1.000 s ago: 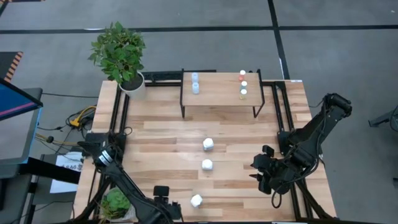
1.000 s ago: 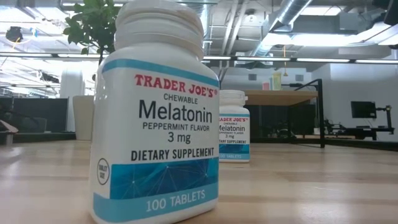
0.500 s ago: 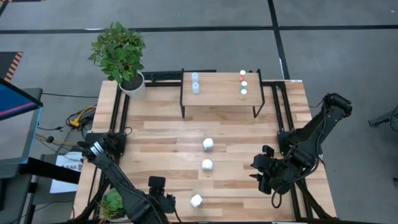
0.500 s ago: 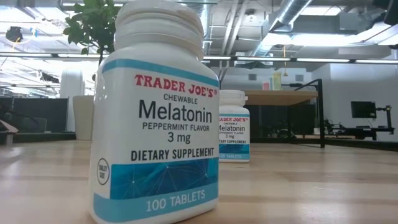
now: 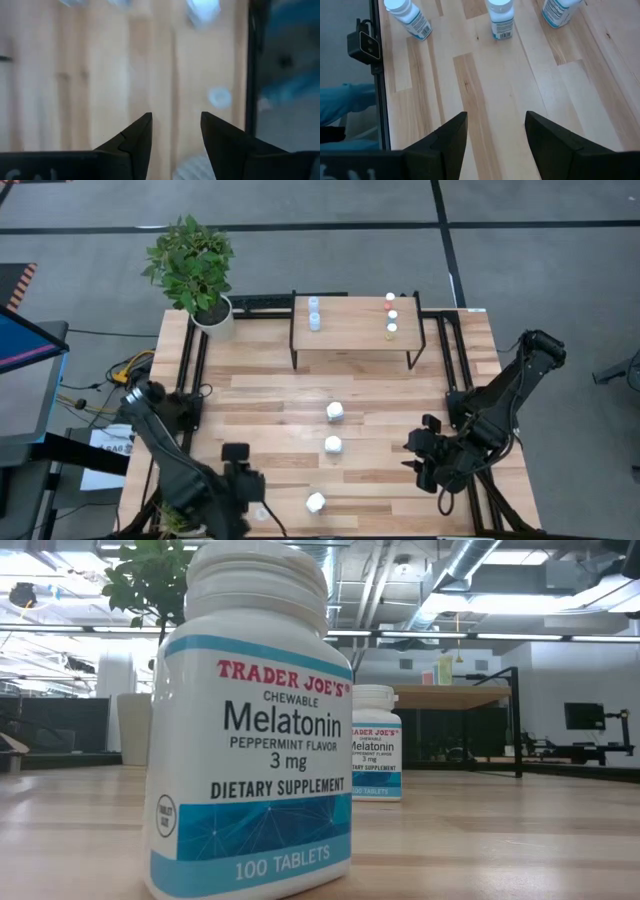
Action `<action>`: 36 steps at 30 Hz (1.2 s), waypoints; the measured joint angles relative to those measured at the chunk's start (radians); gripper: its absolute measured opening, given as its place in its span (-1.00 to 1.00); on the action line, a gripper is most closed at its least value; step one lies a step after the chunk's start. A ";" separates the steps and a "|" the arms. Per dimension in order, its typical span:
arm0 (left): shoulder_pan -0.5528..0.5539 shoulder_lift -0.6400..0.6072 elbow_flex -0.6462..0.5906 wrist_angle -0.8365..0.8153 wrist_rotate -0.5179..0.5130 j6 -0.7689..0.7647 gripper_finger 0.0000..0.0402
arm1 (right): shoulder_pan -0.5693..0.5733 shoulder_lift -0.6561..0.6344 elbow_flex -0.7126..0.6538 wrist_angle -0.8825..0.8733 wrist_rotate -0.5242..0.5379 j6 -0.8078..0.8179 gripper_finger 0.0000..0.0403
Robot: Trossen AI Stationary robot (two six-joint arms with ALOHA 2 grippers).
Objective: Pick and place medicine bottles onto shelf by color
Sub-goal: Put the transparent pill bottle on the shelf aligned with the other transparent pill bottles
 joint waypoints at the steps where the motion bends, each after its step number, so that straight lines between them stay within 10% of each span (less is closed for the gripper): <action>1: -0.003 -0.016 0.000 -0.001 -0.046 -0.019 -0.23 | 0.000 0.000 0.000 0.001 0.000 0.000 0.10; 12: -0.014 -0.053 -0.297 0.030 0.035 -0.071 -0.23 | 0.000 0.000 0.000 0.000 -0.003 0.000 0.10; 18: -0.009 -0.170 -0.479 0.362 0.085 -0.153 -0.23 | 0.000 0.000 0.000 0.001 -0.019 0.000 0.10; 24: -0.005 -0.168 -0.506 0.625 0.078 -0.150 -0.23 | 0.000 0.000 0.000 0.000 -0.023 0.000 0.10; 36: 0.000 -0.097 -0.506 0.639 0.137 -0.183 -0.15 | 0.000 0.000 0.000 -0.006 -0.024 -0.002 0.10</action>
